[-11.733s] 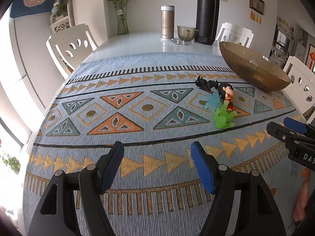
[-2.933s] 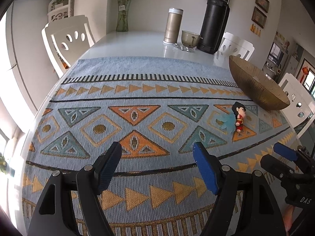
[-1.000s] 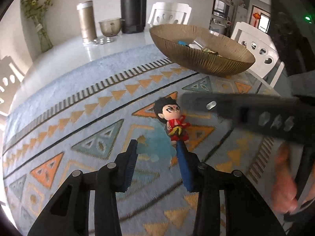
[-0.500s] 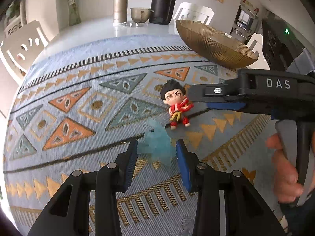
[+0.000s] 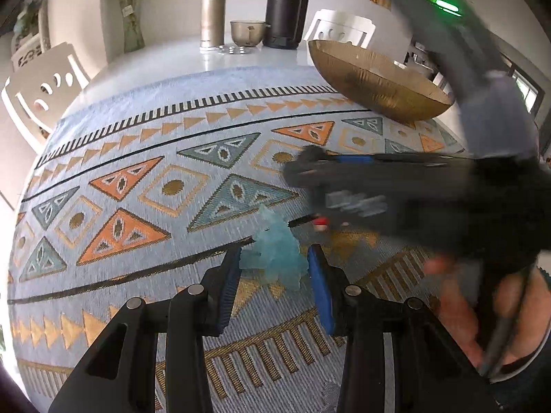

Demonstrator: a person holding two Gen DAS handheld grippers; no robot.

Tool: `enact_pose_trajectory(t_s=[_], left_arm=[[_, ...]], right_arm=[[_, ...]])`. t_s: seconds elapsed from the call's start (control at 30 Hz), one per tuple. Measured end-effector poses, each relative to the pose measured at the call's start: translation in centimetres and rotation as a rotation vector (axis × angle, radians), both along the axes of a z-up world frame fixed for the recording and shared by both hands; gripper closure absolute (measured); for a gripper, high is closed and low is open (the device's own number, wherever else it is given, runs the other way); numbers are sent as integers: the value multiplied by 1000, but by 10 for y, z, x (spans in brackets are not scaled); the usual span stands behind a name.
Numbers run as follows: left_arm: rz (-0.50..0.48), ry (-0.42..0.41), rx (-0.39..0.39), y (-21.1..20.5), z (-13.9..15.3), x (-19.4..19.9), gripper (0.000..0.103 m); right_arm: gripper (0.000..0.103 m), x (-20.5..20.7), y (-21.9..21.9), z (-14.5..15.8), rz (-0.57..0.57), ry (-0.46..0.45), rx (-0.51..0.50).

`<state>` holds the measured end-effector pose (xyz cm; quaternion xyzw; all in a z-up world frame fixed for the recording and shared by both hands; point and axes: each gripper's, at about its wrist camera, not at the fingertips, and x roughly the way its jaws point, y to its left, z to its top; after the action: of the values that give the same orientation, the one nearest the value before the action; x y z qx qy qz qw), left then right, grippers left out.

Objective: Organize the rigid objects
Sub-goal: 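Grasp the light blue translucent piece with the left gripper while the right gripper holds the figure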

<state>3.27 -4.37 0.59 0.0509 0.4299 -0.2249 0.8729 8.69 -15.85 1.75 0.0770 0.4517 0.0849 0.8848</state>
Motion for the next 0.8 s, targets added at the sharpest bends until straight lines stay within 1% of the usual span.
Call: enact_pose_trajectory(t_s=[0.07,0.13,0.23,0.3,0.33,0.37,0.4,0.43,0.47,0.5,0.53,0.57,0.67,0.8], left_arm=[[16,-11,12,1,1,-2,67],[32,-20,14,1,3,-6,67],[60,-20,9,2,3,-17,67],[91,-42,50,-2,2,-21,66],[104,-49,72,-4,1,-18,66],[109,-53,95,-5,0,-19,65],[102,-50,113,-6,-2,-20,64],[100,-60,120,-6,-1,-21,58],[89,-54,110,-6,-1,-21,48],[83,-45,107,-6,-1,-21,45],[84,-43,108,-6,-1,-21,43],[95,-48,113,-6,-1,-21,43],[101,-54,121,-6,-1,-22,43],[105,-60,127,-6,-1,-22,43]], right_arm=[[71,-12,-23,7,-15,3,70],[71,-27,-45,11,23,21,113],[71,-53,-60,10,99,53,124],[71,-67,-67,4,120,46,92],[71,-70,-68,0,117,42,92],[70,-75,-73,-4,116,26,120],[67,-78,-79,-6,108,6,164],[66,-78,-83,-7,104,15,196],[58,-79,-86,-6,98,12,208],[45,-81,-90,-6,81,-2,205],[40,-83,-92,-5,66,-10,199],[38,-85,-94,-3,54,-19,197],[37,-93,-97,-2,51,-27,205],[37,-94,-89,-1,54,-19,158]])
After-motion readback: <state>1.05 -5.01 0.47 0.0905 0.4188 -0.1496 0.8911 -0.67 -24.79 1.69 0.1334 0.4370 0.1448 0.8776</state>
